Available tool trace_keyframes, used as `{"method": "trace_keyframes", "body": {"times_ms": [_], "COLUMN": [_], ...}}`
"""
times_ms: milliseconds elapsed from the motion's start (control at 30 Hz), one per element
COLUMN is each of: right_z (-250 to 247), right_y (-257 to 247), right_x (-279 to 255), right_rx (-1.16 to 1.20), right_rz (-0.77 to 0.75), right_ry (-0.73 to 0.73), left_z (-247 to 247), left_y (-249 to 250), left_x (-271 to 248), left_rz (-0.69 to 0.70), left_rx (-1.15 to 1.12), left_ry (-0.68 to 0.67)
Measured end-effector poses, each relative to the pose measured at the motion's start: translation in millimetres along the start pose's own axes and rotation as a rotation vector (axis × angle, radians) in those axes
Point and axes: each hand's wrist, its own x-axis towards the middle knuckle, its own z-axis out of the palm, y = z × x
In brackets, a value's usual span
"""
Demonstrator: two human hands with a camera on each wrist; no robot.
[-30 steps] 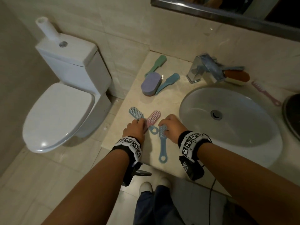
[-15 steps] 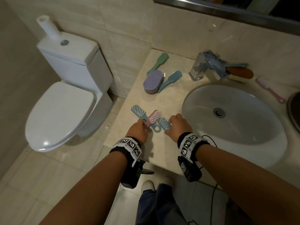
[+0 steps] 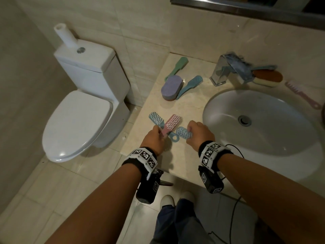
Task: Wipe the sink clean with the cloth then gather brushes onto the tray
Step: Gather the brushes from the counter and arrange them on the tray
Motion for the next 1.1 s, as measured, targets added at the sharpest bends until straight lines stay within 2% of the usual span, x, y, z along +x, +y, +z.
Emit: {"method": "trace_keyframes", "body": {"times_ms": [133, 267, 500, 633, 833, 933, 1000, 1100], "right_z": [-9.2, -41.2, -127.6, -162.9, -203.0, -222.3, -235.5, -251.3], "right_y": [-0.8, -0.8, 12.6, 46.3, 109.9, 148.8, 177.9, 227.6], "right_x": [-2.8, -11.8, -44.6, -62.7, -94.3, -108.9, -120.7, -135.1], "right_rx": [0.091, 0.164, 0.372, 0.422, 0.465, 0.498, 0.492, 0.482], "right_rz": [-0.014, -0.033, 0.021, 0.096, 0.220, 0.220, 0.256, 0.329], "right_ry": [-0.008, 0.036, 0.129, 0.220, 0.345, 0.406, 0.426, 0.441], "left_z": [-2.8, -14.5, -36.0, -24.9, 11.1, 35.9, 60.5, 102.1], "left_y": [3.7, 17.5, 82.0, 127.8, 197.0, 236.9, 265.0, 305.7], "left_x": [-6.3, -9.0, -9.7, -12.4, -27.1, -30.8, -32.6, -37.2], "left_rz": [-0.008, 0.025, 0.235, 0.377, 0.500, 0.568, 0.568, 0.487], "left_rx": [-0.005, -0.002, 0.011, -0.023, -0.021, -0.026, -0.075, -0.204], "left_ry": [-0.001, 0.029, 0.029, -0.008, -0.128, -0.157, -0.214, -0.275]}}
